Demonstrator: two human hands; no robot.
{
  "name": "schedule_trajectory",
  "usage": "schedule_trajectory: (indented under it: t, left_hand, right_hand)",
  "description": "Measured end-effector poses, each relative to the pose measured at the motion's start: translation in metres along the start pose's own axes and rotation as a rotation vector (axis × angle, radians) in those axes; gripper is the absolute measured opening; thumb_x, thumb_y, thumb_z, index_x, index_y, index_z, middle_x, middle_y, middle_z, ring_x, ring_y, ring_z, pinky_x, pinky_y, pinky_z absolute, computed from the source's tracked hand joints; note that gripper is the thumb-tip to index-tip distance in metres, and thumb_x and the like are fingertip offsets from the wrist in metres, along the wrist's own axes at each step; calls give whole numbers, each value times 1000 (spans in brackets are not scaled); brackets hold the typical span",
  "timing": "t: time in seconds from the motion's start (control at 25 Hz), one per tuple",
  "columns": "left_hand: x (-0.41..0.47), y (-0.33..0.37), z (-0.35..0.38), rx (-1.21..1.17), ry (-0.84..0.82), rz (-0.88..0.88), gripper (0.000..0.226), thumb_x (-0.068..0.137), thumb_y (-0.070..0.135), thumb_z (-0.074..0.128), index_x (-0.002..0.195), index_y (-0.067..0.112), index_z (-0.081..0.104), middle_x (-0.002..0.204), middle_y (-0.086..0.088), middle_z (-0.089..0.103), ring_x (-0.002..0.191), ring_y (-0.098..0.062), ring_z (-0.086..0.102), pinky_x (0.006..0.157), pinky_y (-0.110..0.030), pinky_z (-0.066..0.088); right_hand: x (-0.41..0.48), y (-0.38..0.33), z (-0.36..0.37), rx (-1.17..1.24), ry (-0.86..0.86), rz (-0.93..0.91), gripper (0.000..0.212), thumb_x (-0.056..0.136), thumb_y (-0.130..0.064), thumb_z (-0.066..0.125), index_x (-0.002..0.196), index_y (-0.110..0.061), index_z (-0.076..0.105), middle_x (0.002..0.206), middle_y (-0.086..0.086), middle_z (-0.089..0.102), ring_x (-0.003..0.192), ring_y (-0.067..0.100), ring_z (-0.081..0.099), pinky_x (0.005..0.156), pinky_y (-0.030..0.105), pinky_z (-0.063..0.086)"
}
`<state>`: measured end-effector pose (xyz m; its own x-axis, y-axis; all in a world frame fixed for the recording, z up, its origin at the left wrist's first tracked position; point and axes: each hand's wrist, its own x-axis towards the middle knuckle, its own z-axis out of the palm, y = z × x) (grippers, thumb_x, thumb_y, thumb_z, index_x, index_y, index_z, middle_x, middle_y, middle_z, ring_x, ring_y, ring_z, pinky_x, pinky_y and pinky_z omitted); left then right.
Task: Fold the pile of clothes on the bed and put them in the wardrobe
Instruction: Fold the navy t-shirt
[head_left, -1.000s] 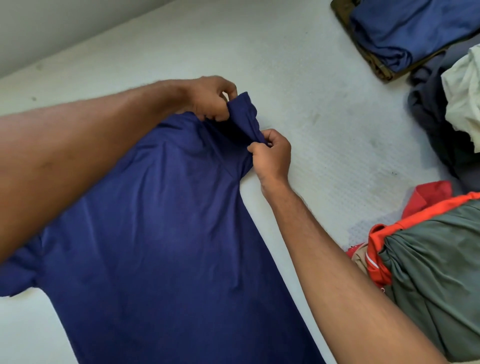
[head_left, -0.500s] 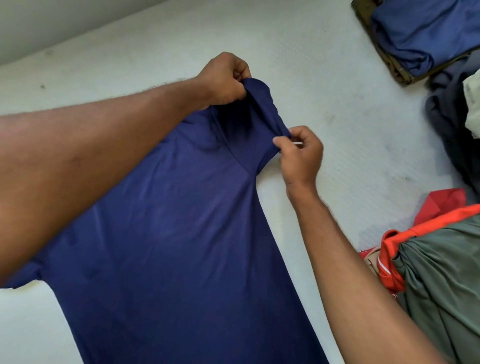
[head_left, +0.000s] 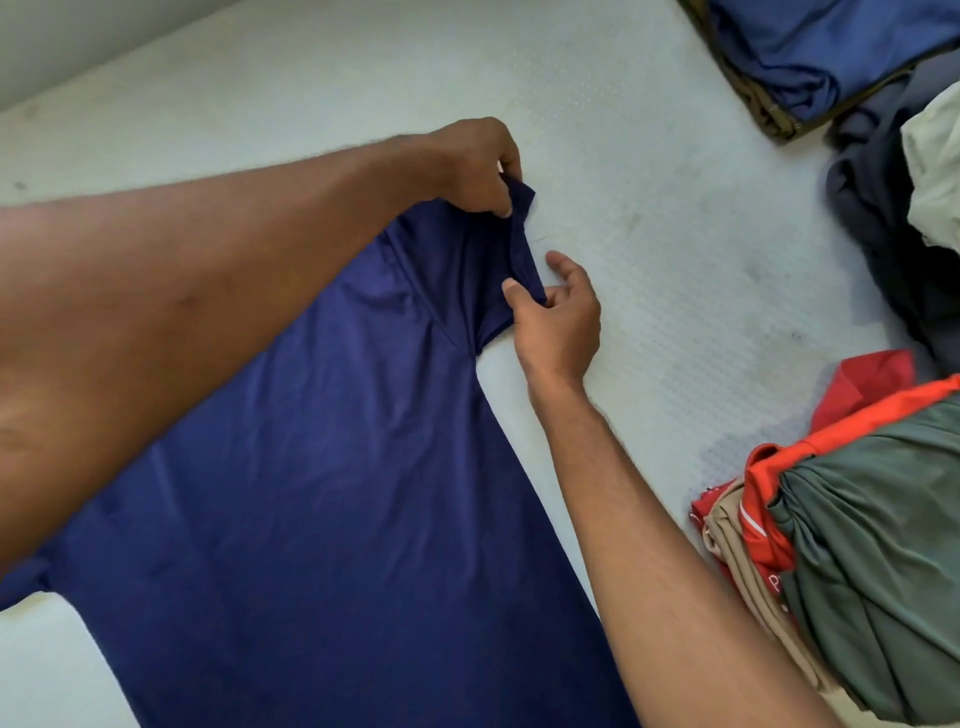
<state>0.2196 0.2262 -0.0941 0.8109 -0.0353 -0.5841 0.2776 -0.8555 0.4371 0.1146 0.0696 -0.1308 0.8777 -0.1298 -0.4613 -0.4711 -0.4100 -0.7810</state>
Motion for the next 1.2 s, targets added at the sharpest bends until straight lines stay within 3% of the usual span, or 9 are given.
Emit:
schedule_trajectory:
  t: [0.16, 0.32, 0.44, 0.56, 0.64, 0.76, 0.92, 1.08, 1.2]
  left_hand:
    - [-11, 1, -2, -332, 61, 37, 27, 89, 5, 67, 113, 16, 68, 93, 5, 65, 74, -9, 58, 61, -17, 49]
    - [-56, -37, -19, -707, 201, -23, 49, 80, -17, 44, 100, 21, 69, 82, 4, 66, 67, -8, 56, 53, -20, 37]
    - [-93, -72, -15, -495, 306, -71, 44, 79, -16, 42, 79, 18, 70, 62, 7, 65, 52, -2, 51, 49, -14, 36]
    - [-121, -114, 4, -264, 331, -156, 41, 75, -12, 48, 72, 24, 69, 83, -11, 64, 60, -10, 48, 54, -18, 37]
    - [-135, -141, 25, -151, 361, -166, 43, 74, -11, 49, 89, 22, 73, 105, -8, 59, 73, -16, 54, 66, -23, 38]
    - [-162, -172, 59, -161, 537, -171, 44, 77, -4, 50, 112, 16, 69, 112, -7, 54, 87, -22, 56, 80, -30, 43]
    - [-228, -211, 94, -277, 766, -266, 32, 83, 6, 57, 112, 14, 66, 105, -5, 59, 75, -16, 54, 87, -33, 47]
    - [-321, -266, 131, -323, 891, -518, 28, 84, 8, 62, 111, 15, 67, 107, -7, 59, 93, -22, 58, 91, -38, 48]
    - [-385, -303, 165, -490, 1070, -976, 38, 83, 13, 65, 121, 15, 63, 127, -14, 53, 117, -34, 50, 102, -41, 43]
  right_hand:
    - [0, -6, -13, 270, -20, 67, 39, 82, -3, 81, 119, -11, 73, 89, -10, 74, 77, -3, 71, 77, 17, 57]
    - [-17, -22, -4, 238, -54, -138, 31, 76, 1, 81, 104, -12, 79, 89, -3, 77, 76, 5, 72, 74, 20, 58]
    - [-42, -23, 31, -54, -225, -417, 35, 74, -9, 81, 108, -16, 80, 92, -2, 75, 75, 10, 67, 78, 26, 56]
    - [-69, -13, 58, -487, -548, -510, 40, 83, -24, 77, 123, -24, 73, 102, -5, 70, 94, 17, 66, 88, 34, 53]
    - [-77, -9, 60, -642, -615, -512, 41, 87, -44, 73, 124, -29, 70, 98, -10, 67, 95, 13, 63, 81, 31, 50]
    - [-80, -10, 53, -634, -540, -576, 29, 91, -48, 68, 113, -30, 73, 92, -12, 67, 88, 9, 62, 79, 29, 49]
    - [-96, -17, 62, -579, -578, -644, 13, 92, -32, 67, 99, -28, 76, 90, -13, 72, 83, 10, 66, 83, 36, 55]
    - [-139, -32, 118, -500, -809, -471, 9, 92, -29, 68, 89, -29, 77, 78, -18, 71, 76, 0, 65, 76, 27, 53]
    - [-183, -40, 186, -621, -948, -612, 10, 92, -27, 67, 93, -28, 77, 87, -17, 72, 82, 2, 65, 76, 25, 50]
